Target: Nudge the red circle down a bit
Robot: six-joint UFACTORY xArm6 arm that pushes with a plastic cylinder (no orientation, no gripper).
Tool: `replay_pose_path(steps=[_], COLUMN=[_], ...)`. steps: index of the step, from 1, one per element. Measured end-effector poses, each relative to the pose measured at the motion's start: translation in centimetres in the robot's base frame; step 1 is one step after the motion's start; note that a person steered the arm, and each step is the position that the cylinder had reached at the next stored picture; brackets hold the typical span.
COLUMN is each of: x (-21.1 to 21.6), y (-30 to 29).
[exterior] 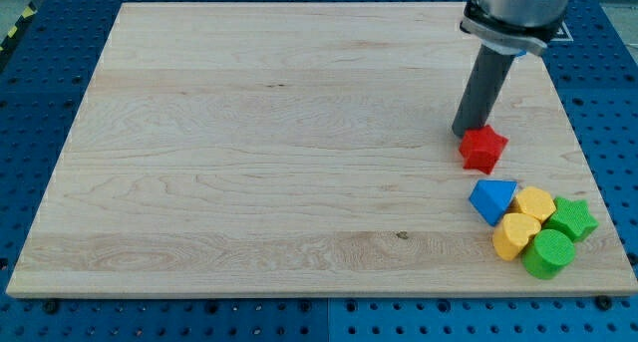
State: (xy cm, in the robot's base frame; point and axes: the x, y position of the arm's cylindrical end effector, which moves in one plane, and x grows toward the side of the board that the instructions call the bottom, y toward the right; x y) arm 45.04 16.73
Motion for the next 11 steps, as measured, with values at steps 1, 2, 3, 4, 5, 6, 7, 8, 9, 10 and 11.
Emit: replay_pose_path(steps=[1,2,3,4,5,6,7,8,9,10,11], x=[2.7,4.6,2.0,-4.3,-10.7,-17.2,-23.4,-25.8,-25.9,-25.9,-25.9], y=[0.8,1.6,2.1,1.6,0.6,0.6,1.5,8.8,12.2,13.5,12.7])
